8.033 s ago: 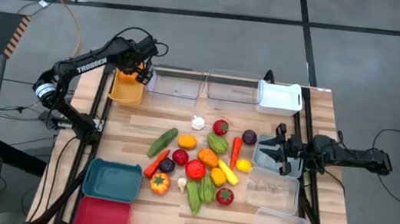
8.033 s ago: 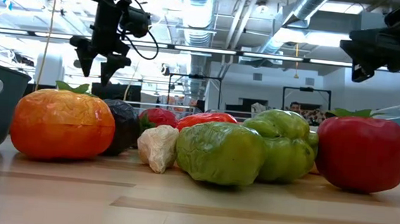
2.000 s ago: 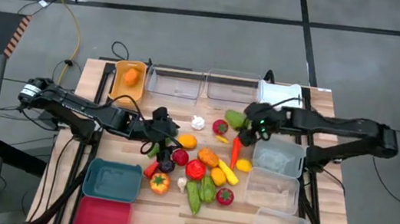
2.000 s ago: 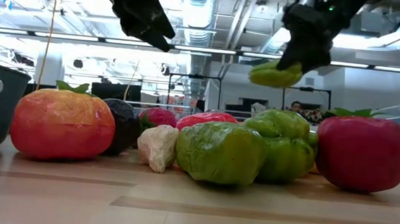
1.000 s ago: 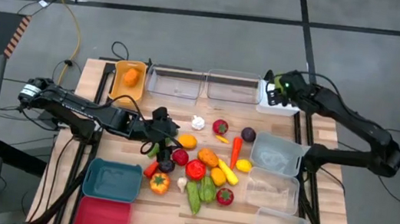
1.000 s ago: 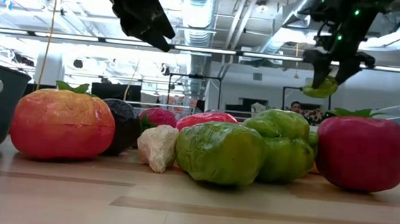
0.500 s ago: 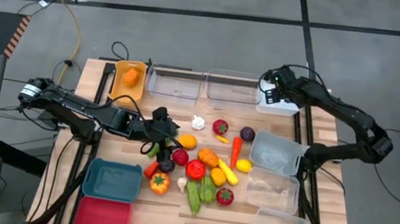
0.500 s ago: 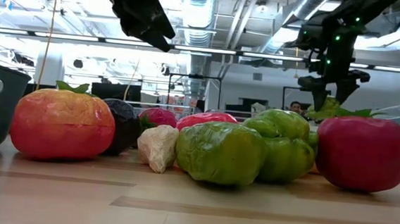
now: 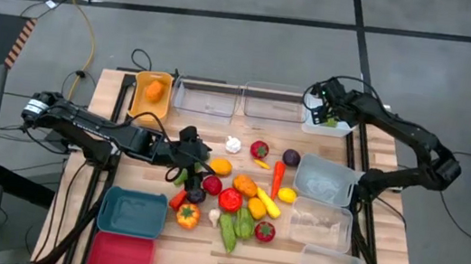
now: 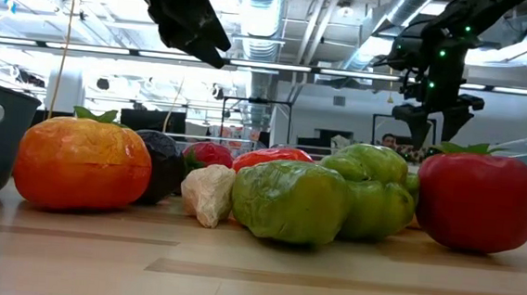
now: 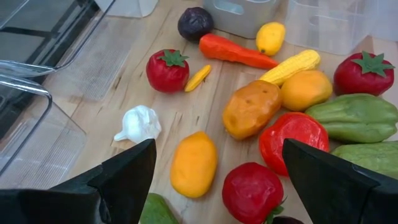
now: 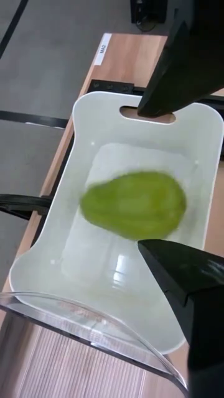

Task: Sort produce into baskets
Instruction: Put the red tomato into the left transparent bin

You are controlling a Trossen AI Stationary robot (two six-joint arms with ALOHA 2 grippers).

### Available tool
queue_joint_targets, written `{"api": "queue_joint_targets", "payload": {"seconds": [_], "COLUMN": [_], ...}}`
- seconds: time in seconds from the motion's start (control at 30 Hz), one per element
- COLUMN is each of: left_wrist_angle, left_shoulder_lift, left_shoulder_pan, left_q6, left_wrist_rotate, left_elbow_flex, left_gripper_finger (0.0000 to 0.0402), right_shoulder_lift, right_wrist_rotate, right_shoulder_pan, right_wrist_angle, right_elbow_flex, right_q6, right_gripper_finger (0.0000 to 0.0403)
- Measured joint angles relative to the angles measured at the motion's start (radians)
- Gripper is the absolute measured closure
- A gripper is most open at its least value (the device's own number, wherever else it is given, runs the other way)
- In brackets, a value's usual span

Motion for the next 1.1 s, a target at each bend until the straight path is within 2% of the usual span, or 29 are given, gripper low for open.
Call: {"api": "queue_joint_targets", "payload": {"seconds": [0.33,0.6,0.87,1.1], "left_wrist_angle": [0.017,0.253,0.418,0.446], "left_shoulder_lift": [0.0,0.0,0.002,0.002], "left_shoulder_pan": [0.0,0.014,0.045,0.042], "left_q6": [0.0,0.042,0.058,0.056], "left_wrist_rotate": [-0.003,0.004,0.191,0.258], "left_elbow_flex": [0.0,0.0,0.0,0.0], "left_gripper_finger": [0.0063,0.0063,0.0063,0.0063], "right_shoulder_lift": [0.0,-0.076,-0.2,-0.248], "right_wrist_rotate": [0.0,0.001,0.001,0.001], "right_shoulder_pan": [0.0,0.022,0.13,0.273], "right_wrist_angle": [0.0,0.0,0.004,0.009], "right_elbow_flex": [0.0,0.0,0.0,0.0], "right_q6": [0.0,0.0,0.001,0.002], "right_gripper_finger": [0.0036,0.0035,0.0035,0.0035]}}
